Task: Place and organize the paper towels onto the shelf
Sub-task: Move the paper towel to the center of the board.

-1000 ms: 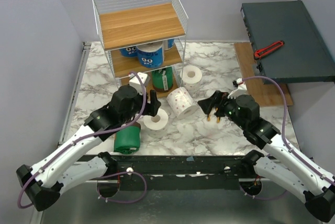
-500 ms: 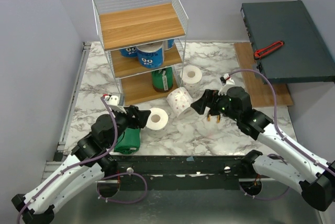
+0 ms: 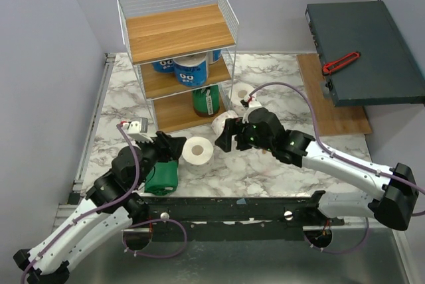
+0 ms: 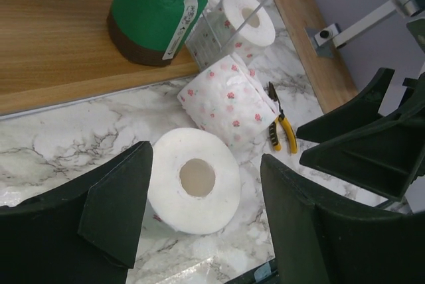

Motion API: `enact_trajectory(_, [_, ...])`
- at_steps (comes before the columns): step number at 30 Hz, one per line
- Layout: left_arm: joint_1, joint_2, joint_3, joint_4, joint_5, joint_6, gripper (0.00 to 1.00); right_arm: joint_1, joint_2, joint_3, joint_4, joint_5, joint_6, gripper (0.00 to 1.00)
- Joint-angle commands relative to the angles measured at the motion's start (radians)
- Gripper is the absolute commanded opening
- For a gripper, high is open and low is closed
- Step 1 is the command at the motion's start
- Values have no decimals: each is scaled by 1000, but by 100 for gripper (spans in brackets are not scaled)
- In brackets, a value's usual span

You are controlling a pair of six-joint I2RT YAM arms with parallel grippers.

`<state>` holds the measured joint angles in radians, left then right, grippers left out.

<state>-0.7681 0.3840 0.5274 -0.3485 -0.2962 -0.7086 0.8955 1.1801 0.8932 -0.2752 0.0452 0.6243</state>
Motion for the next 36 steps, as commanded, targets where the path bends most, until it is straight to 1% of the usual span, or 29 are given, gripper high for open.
enact_trajectory(1, [-2,-86,-44,-23,-91,-43,68,27,45,22,39,170,28,89])
enact_trajectory(4, [-2,-130,-65,-15,-104,-37,68,27,45,-37,183,145,26,88])
enact_trajectory(6, [-1,-143,-59,-25,-105,-27,68,27,64,-37,229,107,33,88])
enact_trajectory(11, [-1,-123,-36,-70,-117,-19,68,51,216,147,49,87,-4,88])
enact_trajectory(14, [0,-115,-45,-82,-116,-34,68,70,272,217,-28,68,-25,88])
enact_trajectory(17, [0,-118,-69,-62,-108,-52,68,83,322,267,-97,59,-41,88])
enact_trajectory(21, [0,-117,-89,-34,-92,-63,68,107,387,320,-146,67,-62,86])
enact_trajectory(25, [-1,-107,-87,-46,-86,-66,68,121,453,365,-203,84,-75,83])
enact_trajectory(30, [-1,-113,-90,-76,-78,-78,68,136,481,379,-209,74,-83,81])
enact_trajectory(36, [0,-130,-112,-70,-72,-91,68,147,523,409,-238,82,-92,80])
